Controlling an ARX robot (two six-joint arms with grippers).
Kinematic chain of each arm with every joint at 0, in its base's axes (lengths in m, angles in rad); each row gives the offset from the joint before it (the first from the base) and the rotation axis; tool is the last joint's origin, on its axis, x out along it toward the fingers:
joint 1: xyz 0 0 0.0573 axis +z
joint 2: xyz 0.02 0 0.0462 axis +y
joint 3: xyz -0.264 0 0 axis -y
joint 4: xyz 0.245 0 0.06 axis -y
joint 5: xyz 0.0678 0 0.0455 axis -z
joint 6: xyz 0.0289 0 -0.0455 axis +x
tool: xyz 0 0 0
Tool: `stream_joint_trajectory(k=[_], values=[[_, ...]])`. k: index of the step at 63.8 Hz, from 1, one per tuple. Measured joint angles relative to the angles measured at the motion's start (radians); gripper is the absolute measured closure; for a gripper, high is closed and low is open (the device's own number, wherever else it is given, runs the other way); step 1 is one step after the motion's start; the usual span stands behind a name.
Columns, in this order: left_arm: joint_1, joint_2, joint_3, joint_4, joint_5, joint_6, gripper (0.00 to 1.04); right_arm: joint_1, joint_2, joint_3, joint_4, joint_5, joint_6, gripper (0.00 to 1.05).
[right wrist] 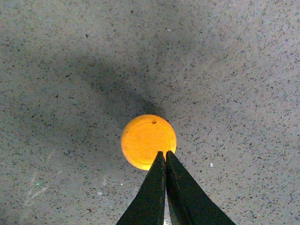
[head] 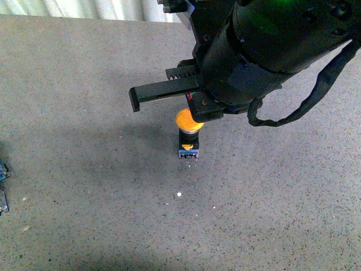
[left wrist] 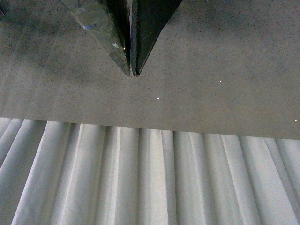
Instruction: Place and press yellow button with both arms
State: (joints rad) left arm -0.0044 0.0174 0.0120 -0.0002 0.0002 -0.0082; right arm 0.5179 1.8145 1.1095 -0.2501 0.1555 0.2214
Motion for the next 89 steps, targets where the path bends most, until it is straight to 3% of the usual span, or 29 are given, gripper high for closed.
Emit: stream_joint_trajectory(k=[89], values=[[0.000,0.000,0.000,0.000,0.000,0.000,1.03,-0.021,0.096,0.048,-0.022,-0.045,0.023,1.03]])
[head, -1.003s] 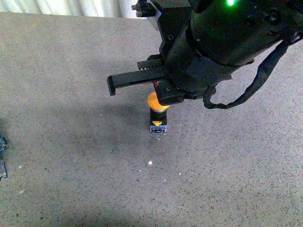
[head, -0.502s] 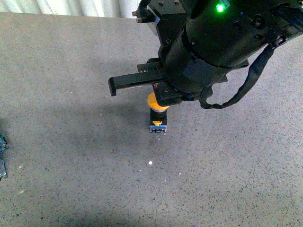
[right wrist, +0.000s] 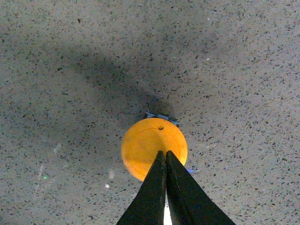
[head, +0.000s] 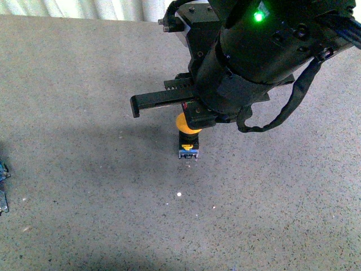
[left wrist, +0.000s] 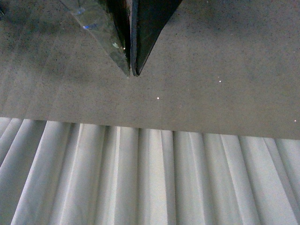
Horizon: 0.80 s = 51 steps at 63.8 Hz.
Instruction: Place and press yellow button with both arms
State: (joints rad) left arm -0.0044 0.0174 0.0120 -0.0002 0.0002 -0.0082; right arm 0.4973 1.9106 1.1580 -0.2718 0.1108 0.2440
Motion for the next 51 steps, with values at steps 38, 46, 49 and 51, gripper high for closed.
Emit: stream_joint_trajectory(k=[38,46,49,51], values=[[0.000,0.000,0.000,0.000,0.000,0.000,1.03,-0.053,-0.352,-0.113,0.153,-0.009,0.016,0.91],[0.000,0.000,0.000,0.000,0.000,0.000,1.03,-0.058,-0.405,-0.124,0.156,-0.005,0.014,0.68],[0.000,0.000,0.000,0.000,0.000,0.000,1.03,-0.056,-0.401,-0.143,0.196,0.029,0.002,0.62],[0.000,0.000,0.000,0.000,0.000,0.000,1.03,-0.055,-0.403,-0.202,0.346,0.101,-0.037,0.67]])
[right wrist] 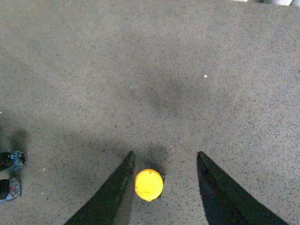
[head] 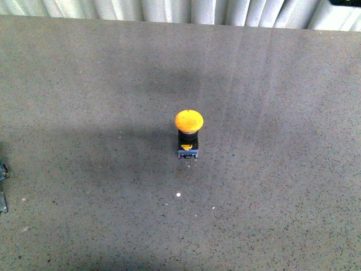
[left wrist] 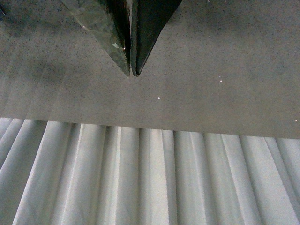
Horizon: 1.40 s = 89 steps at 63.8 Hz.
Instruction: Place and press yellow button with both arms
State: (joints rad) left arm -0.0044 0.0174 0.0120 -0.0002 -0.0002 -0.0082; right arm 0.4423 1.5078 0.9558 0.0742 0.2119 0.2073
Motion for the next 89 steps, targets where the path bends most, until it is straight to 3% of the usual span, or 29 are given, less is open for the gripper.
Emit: stream_joint_trajectory(k=[3,5,9,12,15,37,62,66,70,89], values=[[0.000,0.000,0.000,0.000,0.000,0.000,1.03,-0.008,-0.011,-0.116,0.256,0.127,-0.076,0.75],[0.000,0.000,0.000,0.000,0.000,0.000,1.03,-0.019,-0.024,-0.192,0.393,0.156,-0.108,0.81],[0.000,0.000,0.000,0.000,-0.002,0.000,1.03,-0.056,-0.079,-0.336,0.624,0.154,-0.151,0.93],[0.000,0.000,0.000,0.000,-0.002,0.000,1.03,-0.084,-0.132,-0.408,0.721,0.131,-0.169,1.02],[0.000,0.000,0.000,0.000,-0.001,0.000,1.03,-0.111,-0.187,-0.463,0.762,0.111,-0.181,1.03],[0.000,0.000,0.000,0.000,0.000,0.000,1.03,-0.254,-0.438,-0.735,0.769,-0.034,-0.201,1.03],[0.000,0.000,0.000,0.000,0.000,0.000,1.03,-0.350,-0.702,-0.875,0.637,-0.126,-0.201,1.03],[0.000,0.000,0.000,0.000,0.000,0.000,1.03,-0.404,-0.750,-0.889,0.604,-0.198,-0.202,1.03],[0.000,0.000,0.000,0.000,0.000,0.000,1.03,-0.434,-0.768,-0.916,0.628,-0.202,-0.201,1.03],[0.000,0.000,0.000,0.000,0.000,0.000,1.03,-0.439,-0.939,-0.937,0.486,-0.211,-0.202,1.03]])
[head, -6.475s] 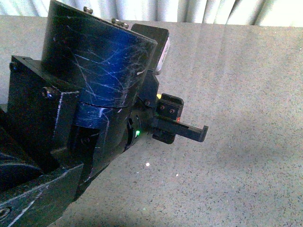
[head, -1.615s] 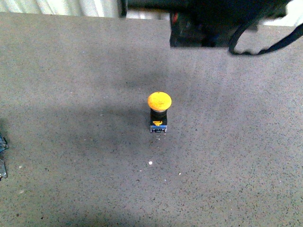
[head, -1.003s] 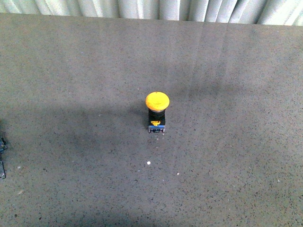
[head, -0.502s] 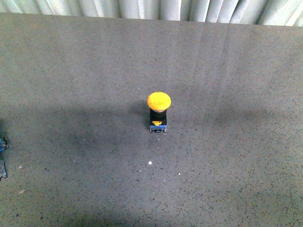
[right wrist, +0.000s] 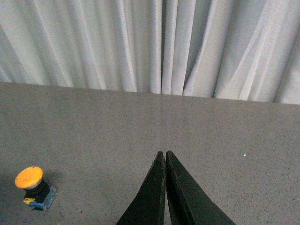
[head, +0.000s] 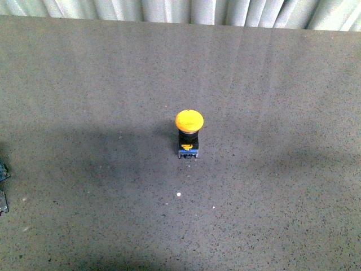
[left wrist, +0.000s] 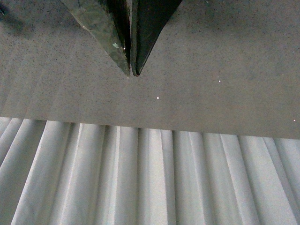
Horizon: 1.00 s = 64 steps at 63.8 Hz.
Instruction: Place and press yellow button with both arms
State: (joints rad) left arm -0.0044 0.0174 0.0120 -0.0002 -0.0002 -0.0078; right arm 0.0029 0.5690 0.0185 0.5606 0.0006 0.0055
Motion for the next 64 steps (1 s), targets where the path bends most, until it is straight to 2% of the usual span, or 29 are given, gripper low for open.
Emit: stream_joint_trajectory(k=[34,49,55,64], values=[[0.000,0.000,0.000,0.000,0.000,0.000,1.03,-0.001,-0.311,0.000,-0.301,0.000,0.000,1.03],[0.000,0.000,0.000,0.000,0.000,0.000,1.03,-0.001,-0.393,0.000,-0.384,0.000,0.000,1.03],[0.000,0.000,0.000,0.000,0.000,0.000,1.03,-0.001,-0.526,0.000,-0.545,0.001,0.000,1.03],[0.000,0.000,0.000,0.000,0.000,0.000,1.03,-0.001,-0.560,0.000,-0.557,0.002,0.000,1.03]])
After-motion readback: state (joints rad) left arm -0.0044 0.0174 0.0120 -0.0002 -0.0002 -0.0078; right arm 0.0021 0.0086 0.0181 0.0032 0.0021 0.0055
